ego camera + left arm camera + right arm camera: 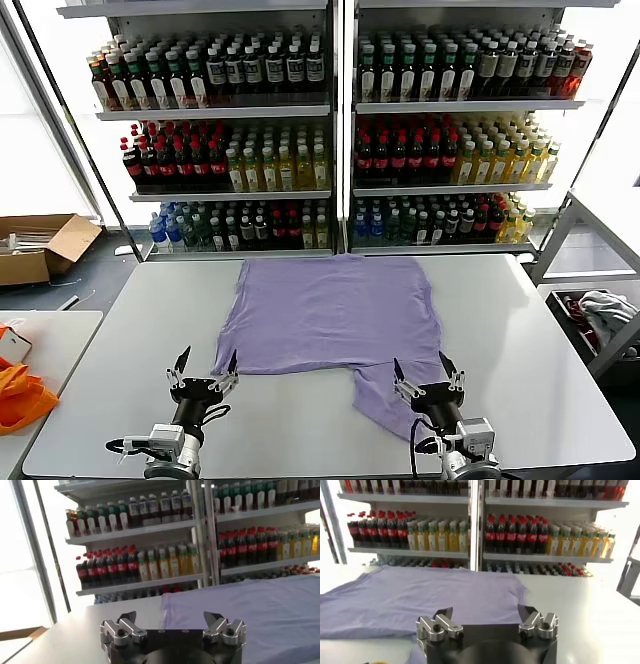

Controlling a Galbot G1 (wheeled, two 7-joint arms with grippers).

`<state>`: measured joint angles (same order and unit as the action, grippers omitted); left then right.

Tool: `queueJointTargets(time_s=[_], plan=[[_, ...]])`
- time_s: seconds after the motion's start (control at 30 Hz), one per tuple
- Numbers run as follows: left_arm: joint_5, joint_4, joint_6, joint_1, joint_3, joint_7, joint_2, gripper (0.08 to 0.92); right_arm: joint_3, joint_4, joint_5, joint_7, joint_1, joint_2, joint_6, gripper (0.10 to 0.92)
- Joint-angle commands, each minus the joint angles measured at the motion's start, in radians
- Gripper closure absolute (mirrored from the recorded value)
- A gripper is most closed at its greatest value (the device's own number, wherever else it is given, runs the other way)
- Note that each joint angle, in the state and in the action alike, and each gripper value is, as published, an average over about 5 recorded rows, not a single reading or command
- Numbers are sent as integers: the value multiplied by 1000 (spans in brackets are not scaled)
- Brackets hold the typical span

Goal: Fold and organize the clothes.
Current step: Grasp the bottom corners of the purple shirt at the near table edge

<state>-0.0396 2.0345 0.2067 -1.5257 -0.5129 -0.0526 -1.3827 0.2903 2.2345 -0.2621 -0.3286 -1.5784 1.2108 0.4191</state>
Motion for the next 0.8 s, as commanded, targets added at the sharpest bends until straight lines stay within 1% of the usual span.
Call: queueJointTargets(time_s=[0.03,0.43,0.8], plan=[[-48,-16,101,23,-7,39,53,177,-25,15,-1,-41,-39,2,25,203],[-93,-53,167,72,-24,47,80,177,-35,-3,-18,-92,-56,11,28,203],[-135,-77,167,85,-19,57,103,177,-65,-40,-8,-135,-72,42,23,203]])
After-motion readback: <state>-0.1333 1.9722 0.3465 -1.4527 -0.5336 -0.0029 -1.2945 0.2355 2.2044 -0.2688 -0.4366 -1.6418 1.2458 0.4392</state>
